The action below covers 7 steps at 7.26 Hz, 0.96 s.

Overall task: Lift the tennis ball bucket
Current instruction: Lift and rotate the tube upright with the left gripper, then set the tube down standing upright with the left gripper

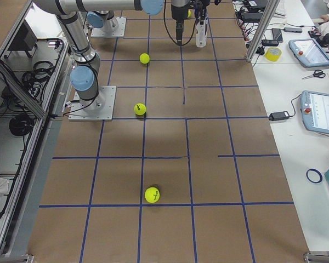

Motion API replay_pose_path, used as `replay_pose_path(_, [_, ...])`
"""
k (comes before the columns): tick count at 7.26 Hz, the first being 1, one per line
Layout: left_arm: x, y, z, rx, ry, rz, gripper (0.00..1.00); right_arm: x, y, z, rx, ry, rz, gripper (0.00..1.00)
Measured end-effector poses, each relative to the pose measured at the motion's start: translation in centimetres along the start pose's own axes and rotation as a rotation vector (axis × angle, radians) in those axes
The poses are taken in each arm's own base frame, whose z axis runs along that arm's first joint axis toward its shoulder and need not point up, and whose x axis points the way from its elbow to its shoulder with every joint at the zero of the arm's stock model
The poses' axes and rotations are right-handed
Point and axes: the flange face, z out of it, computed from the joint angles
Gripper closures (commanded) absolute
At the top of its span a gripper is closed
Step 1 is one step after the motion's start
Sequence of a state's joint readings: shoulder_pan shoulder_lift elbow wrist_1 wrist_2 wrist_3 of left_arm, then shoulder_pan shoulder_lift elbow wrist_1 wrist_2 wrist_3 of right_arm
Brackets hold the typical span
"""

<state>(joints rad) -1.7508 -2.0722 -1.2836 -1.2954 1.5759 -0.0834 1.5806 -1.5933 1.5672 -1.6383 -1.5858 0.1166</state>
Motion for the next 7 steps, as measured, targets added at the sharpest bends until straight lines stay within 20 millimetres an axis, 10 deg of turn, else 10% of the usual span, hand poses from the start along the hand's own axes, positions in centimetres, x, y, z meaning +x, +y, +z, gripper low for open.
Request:
replay_pose_path(2, [0.3, 0.1, 0.8, -0.022, -0.007, 0.008, 1.0, 0.0, 0.0, 0.0, -0.001, -0.001, -0.001, 0.0])
replay_pose_path(3, [0.4, 0.0, 1.2, -0.028, -0.008, 0.004, 0.07, 0.0, 0.0, 0.1, -0.001, -0.001, -0.002, 0.0])
replay_pose_path(7, [1.3, 1.2, 1.7, 0.019, 0.011, -0.006, 0.0, 0.1, -0.2, 0.2, 0.002, 0.0, 0.007, 0.0])
